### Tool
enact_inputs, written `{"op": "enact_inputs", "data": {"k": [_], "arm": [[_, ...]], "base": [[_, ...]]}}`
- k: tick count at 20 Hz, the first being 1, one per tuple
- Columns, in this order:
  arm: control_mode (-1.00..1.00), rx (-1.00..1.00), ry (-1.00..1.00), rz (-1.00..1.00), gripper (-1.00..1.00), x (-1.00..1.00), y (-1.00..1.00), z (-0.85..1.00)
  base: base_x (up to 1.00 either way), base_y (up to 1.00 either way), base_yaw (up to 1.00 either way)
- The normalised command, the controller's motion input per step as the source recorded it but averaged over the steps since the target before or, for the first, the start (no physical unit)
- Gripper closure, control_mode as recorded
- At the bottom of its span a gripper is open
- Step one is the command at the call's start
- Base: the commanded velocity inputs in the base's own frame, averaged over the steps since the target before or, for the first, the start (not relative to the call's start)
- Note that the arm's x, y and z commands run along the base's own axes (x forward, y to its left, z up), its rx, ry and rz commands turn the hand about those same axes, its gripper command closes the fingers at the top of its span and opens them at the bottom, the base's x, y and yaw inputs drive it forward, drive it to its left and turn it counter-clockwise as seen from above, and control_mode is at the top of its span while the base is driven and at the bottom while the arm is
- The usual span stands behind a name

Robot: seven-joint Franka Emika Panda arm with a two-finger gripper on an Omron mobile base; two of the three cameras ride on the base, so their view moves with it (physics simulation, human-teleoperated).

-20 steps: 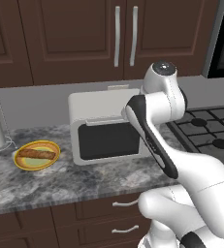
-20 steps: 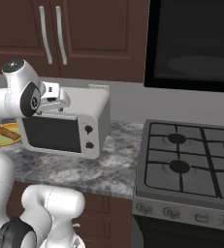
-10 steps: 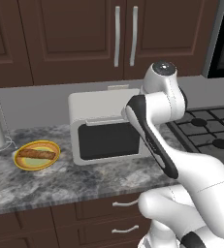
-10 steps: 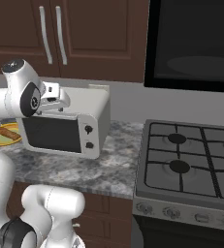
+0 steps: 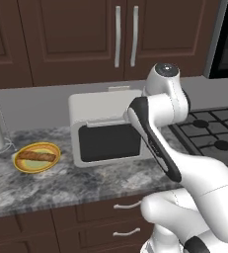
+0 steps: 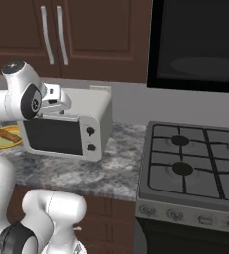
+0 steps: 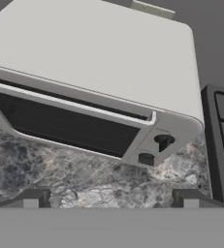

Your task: Open the toaster oven door. Place the baguette on the bottom rack in the toaster oven and place the chicken drumstick on the top rack.

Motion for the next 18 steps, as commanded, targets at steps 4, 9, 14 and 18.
{"op": "enact_inputs", "data": {"k": [4,9,14,18], "arm": [[1.00,0.00,0.00,0.00,-1.00,0.00,0.00,0.00],[1.00,0.00,0.00,0.00,-1.00,0.00,0.00,0.00],[1.00,0.00,0.00,0.00,-1.00,0.00,0.00,0.00],[1.00,0.00,0.00,0.00,-1.00,0.00,0.00,0.00]], "base": [[-0.33,0.61,0.00],[-0.09,0.85,-0.01],[-0.05,0.81,0.00],[0.00,0.57,0.00]]}}
